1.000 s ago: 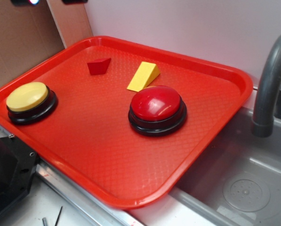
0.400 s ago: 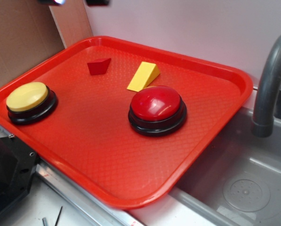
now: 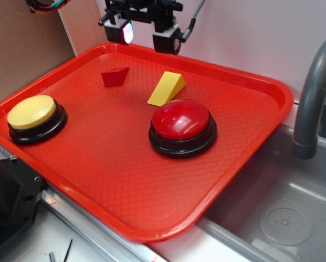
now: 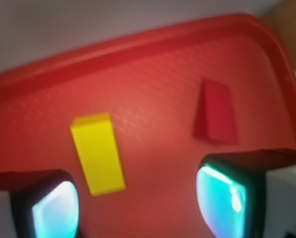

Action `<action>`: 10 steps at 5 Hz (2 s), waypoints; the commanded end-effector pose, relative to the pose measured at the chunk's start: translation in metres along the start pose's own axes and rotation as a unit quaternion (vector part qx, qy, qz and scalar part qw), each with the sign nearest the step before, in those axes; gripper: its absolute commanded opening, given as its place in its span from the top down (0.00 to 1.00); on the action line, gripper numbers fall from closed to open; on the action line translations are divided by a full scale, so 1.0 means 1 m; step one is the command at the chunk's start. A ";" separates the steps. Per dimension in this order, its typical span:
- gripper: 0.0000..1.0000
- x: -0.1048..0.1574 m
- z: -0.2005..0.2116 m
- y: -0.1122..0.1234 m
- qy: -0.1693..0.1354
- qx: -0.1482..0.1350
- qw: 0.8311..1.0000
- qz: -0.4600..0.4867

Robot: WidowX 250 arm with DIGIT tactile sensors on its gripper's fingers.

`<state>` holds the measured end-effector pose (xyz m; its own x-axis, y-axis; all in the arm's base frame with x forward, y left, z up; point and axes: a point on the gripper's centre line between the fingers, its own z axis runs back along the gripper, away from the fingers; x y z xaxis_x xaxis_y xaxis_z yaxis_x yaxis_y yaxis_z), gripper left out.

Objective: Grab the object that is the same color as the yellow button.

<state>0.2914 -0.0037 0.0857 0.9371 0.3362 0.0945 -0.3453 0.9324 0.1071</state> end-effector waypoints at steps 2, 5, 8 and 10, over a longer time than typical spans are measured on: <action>0.00 0.013 -0.037 -0.018 -0.043 -0.052 0.998 -0.002; 1.00 0.016 -0.061 -0.026 -0.007 -0.054 0.998 -0.005; 1.00 -0.012 0.018 0.020 -0.011 -0.041 0.999 -0.024; 1.00 -0.041 0.121 0.032 -0.011 -0.049 0.998 -0.031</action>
<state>0.2319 -0.0082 0.1882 0.9597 0.2755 0.0553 -0.2776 0.9601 0.0349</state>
